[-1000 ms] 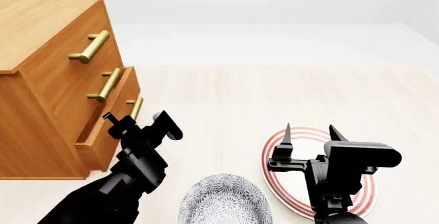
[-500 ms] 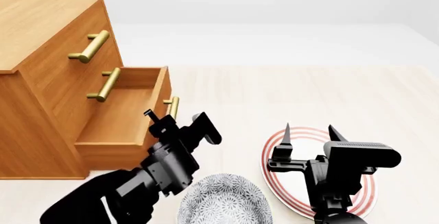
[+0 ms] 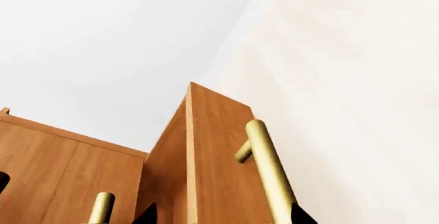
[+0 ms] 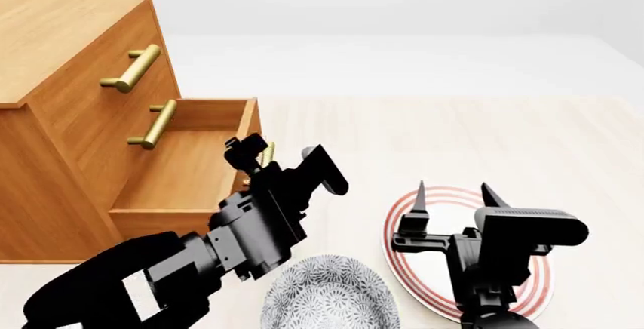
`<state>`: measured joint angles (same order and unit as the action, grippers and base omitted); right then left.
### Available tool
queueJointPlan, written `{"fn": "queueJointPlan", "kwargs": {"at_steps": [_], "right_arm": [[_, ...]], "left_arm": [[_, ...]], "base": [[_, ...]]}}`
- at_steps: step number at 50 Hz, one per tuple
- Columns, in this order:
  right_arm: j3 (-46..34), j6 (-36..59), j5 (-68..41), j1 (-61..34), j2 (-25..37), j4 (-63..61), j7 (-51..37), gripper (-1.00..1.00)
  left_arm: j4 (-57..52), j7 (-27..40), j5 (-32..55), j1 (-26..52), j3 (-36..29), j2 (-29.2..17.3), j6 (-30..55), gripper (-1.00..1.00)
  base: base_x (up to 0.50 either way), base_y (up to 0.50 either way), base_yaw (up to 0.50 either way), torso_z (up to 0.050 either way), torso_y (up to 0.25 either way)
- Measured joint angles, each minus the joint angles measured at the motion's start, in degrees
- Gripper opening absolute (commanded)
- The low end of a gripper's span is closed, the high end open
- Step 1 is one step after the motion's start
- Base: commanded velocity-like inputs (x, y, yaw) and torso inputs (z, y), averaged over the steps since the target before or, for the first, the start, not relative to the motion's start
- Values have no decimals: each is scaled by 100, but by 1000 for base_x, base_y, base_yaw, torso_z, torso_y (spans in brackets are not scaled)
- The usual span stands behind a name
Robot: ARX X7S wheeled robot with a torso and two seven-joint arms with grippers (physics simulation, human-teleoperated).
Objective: Open the bottom drawer of the cabinet.
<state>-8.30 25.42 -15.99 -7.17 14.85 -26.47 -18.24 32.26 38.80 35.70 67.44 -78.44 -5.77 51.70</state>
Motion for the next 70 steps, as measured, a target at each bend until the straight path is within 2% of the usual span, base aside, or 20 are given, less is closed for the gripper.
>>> {"fn": "queueJointPlan", "kwargs": {"at_steps": [9, 18, 30, 44, 50, 58, 65, 70], "right_arm": [[-26, -14, -24, -19, 5, 9, -12, 100], [-42, -34, -43, -17, 16, 14, -27, 100], [-66, -28, -62, -29, 39, -2, -60, 100], [-85, 2, -92, -60, 69, -35, -103, 100], [-101, 1, -102, -62, 77, -34, -120, 100], [-114, -12, -117, -56, 89, -25, -139, 100], [-129, -25, -128, -52, 100, -13, -155, 100], [-142, -29, -133, -55, 108, -8, -166, 100]], "left_arm": [[-755, 404, 26, 153, 332, -259, 121, 100], [-645, 417, 456, 292, 1216, -410, -104, 100], [1220, -551, 793, 537, 1870, -72, -684, 100], [3330, -1742, 1267, 885, 1877, 406, -1051, 100], [3754, -2037, 1302, 926, 2081, 454, -1014, 100], [4009, -2506, 823, 967, 2790, 464, -805, 100], [4112, -3225, 269, 1034, 3423, 471, -557, 100], [4084, -3837, 192, 1032, 3764, 480, -398, 100]], "base": [[0, 0, 0, 0, 0], [0, 0, 0, 0, 0], [0, 0, 0, 0, 0], [0, 0, 0, 0, 0], [0, 0, 0, 0, 0], [0, 0, 0, 0, 0], [0, 0, 0, 0, 0], [0, 0, 0, 0, 0]]}}
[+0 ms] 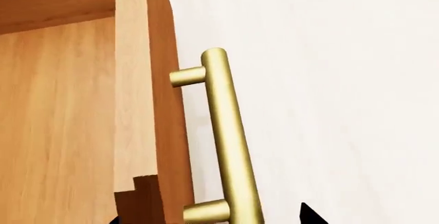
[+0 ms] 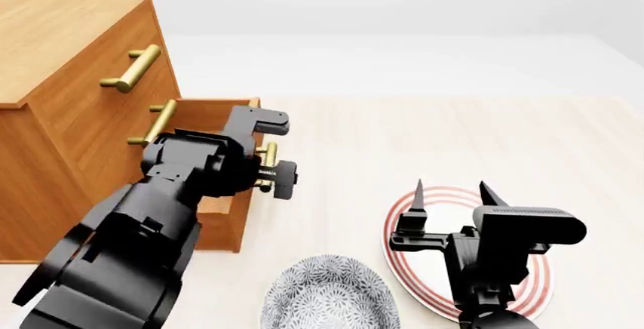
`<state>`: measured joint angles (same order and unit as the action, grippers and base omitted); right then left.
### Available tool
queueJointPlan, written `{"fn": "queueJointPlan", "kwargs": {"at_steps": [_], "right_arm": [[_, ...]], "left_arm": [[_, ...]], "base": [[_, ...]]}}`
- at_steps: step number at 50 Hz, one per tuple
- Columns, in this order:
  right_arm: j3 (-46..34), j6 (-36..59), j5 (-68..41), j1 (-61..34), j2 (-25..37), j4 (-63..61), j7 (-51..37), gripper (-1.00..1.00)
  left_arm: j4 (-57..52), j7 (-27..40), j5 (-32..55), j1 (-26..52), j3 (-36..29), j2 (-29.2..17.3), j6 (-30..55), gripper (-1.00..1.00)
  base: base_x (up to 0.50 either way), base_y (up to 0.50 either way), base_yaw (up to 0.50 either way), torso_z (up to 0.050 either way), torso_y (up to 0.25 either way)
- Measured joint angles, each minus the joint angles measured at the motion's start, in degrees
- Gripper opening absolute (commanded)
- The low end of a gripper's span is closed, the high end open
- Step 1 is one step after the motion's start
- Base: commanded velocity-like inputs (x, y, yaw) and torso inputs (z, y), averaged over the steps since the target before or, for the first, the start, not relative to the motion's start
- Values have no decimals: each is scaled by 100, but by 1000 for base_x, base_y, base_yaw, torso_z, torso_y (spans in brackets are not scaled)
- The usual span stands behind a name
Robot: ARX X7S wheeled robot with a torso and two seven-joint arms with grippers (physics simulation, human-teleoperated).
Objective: Open the bottom drawer of the cabinet.
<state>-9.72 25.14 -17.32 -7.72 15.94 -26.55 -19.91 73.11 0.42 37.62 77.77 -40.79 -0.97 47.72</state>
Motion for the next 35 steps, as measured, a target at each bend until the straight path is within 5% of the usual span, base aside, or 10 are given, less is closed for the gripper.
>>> {"fn": "queueJointPlan", "kwargs": {"at_steps": [17, 35], "right_arm": [[-9, 17, -38, -12, 49, -45, -48, 100], [24, 22, -89, 47, 116, -141, -117, 100]], "left_arm": [[-1100, -711, -54, -310, 332, -183, 617, 100], [-1431, -774, -120, -390, -419, -198, 609, 100]], "base": [[0, 0, 0, 0, 0], [1, -1, -3, 0, 0]]}}
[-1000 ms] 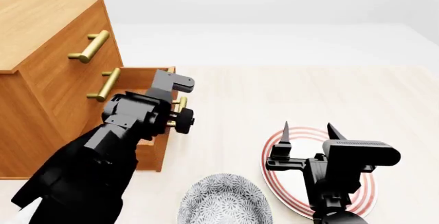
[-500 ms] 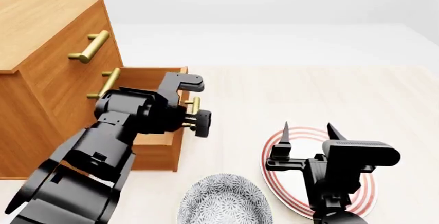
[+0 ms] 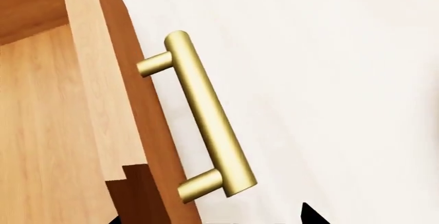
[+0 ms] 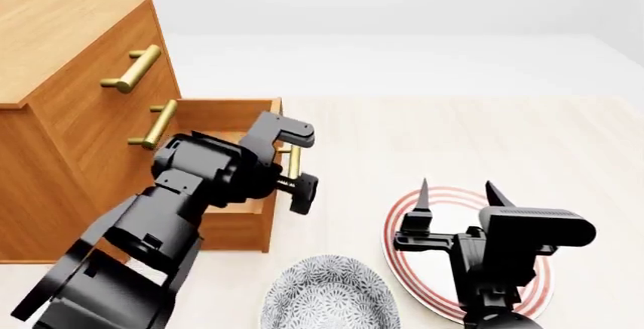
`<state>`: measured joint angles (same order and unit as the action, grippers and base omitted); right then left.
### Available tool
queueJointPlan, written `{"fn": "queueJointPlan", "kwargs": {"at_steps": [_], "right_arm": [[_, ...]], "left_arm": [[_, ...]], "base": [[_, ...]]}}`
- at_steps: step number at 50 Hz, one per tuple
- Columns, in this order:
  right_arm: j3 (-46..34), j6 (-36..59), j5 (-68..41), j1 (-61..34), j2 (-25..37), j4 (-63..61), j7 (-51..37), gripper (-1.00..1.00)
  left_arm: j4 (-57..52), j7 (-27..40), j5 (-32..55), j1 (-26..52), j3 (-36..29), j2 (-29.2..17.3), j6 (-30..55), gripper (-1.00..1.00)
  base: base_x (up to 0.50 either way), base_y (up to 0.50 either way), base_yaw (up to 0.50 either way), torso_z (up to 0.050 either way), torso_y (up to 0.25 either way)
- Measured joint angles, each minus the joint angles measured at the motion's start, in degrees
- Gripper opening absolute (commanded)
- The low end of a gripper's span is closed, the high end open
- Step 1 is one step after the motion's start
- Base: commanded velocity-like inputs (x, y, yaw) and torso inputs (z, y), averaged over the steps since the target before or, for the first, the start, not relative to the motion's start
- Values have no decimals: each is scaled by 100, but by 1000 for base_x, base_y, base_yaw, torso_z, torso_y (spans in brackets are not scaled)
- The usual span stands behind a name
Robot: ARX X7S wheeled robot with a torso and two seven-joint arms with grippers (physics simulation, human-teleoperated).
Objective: Open the bottom drawer of the cabinet.
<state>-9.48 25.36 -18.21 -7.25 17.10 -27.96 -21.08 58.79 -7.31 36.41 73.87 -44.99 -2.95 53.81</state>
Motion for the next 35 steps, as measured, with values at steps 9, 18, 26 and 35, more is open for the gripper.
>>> {"fn": "queueJointPlan", "kwargs": {"at_steps": [9, 18, 26, 35], "right_arm": [[23, -23, -28, 23, 28, -12, -18, 100], [22, -26, -44, 12, 44, -26, -39, 100], [5, -11, -52, -13, 56, -46, -63, 100], [-49, 3, -40, -80, 59, -43, -78, 100]], "left_arm": [[-698, 709, 557, -400, -117, -297, -418, 100], [-3198, 2433, 1482, -1084, 844, -863, -781, 100], [-5968, 3576, 2383, -1698, 1654, -1417, -942, 100], [-8089, 4131, 2292, -2895, 1993, -2061, -1366, 100]], "base": [[2, -3, -7, 0, 0], [0, -2, -3, 0, 0], [0, 0, 0, 0, 0], [0, 0, 0, 0, 0]]}}
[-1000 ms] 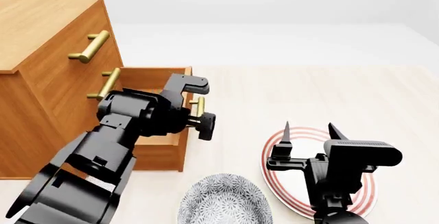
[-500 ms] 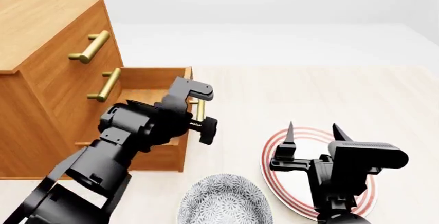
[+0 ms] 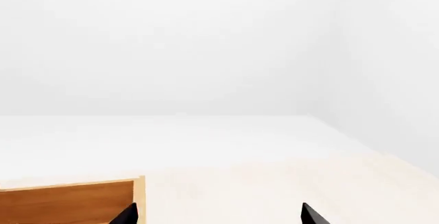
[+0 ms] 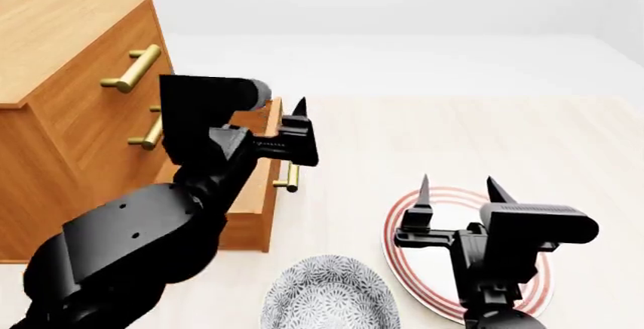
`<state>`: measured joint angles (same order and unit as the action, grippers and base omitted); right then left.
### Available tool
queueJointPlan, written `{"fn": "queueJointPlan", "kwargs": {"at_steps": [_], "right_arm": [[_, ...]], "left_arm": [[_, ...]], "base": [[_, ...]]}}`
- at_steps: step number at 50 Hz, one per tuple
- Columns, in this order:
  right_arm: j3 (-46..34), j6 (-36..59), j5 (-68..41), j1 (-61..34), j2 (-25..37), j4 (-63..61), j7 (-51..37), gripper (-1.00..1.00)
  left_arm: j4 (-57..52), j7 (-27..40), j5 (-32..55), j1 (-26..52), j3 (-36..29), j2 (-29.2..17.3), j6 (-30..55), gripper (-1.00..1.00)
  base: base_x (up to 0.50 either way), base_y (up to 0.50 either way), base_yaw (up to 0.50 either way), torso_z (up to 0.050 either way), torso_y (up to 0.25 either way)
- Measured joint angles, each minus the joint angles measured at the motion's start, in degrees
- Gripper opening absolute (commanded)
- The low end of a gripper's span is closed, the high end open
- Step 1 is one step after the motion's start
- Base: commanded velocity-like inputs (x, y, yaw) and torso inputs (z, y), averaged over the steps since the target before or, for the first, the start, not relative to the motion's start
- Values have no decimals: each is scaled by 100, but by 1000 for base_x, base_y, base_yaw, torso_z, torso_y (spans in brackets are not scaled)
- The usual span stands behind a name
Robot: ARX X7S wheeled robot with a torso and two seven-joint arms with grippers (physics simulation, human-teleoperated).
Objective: Open the bottom drawer of the cabinet.
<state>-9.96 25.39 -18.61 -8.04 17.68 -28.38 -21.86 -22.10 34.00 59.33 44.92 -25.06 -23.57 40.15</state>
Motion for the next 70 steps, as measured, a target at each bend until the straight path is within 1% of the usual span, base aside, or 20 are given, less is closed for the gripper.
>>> {"fn": "queueJointPlan", "kwargs": {"at_steps": [7, 13, 21, 32, 38, 45, 57, 70], "right_arm": [[-142, 25, 175, -158, 62, -187, -39, 100], [-308, 112, 446, -444, 176, -604, -98, 100], [-557, 223, 854, -772, 326, -1245, -188, 100], [-739, 424, 1128, -996, 457, -1834, -251, 100], [-761, 583, 1169, -1113, 498, -2087, -264, 100], [-761, 856, 1170, -1333, 535, -2402, -258, 100], [-742, 1513, 1097, -2003, 554, -2840, -207, 100], [-747, 2025, 971, -2868, 529, -2873, -95, 100]], "left_arm": [[-817, 38, -818, -971, -55, -343, -644, 100], [-1277, 59, -1366, -1467, -116, -526, -1039, 100], [-1625, 126, -1859, -1759, -176, -641, -1316, 100], [-1929, 247, -2223, -1868, -226, -722, -1425, 100], [-2127, 370, -2316, -1787, -198, -759, -1363, 100], [-2431, 564, -2291, -1492, -126, -798, -1109, 100], [-2886, 877, -1964, -634, -3, -761, -447, 100], [-2873, 1041, -1637, 207, 180, -627, -35, 100]], "base": [[0, 0, 0, 0, 0], [0, 0, 0, 0, 0], [0, 0, 0, 0, 0], [0, 0, 0, 0, 0], [0, 0, 0, 0, 0], [0, 0, 0, 0, 0], [0, 0, 0, 0, 0], [0, 0, 0, 0, 0]]}}
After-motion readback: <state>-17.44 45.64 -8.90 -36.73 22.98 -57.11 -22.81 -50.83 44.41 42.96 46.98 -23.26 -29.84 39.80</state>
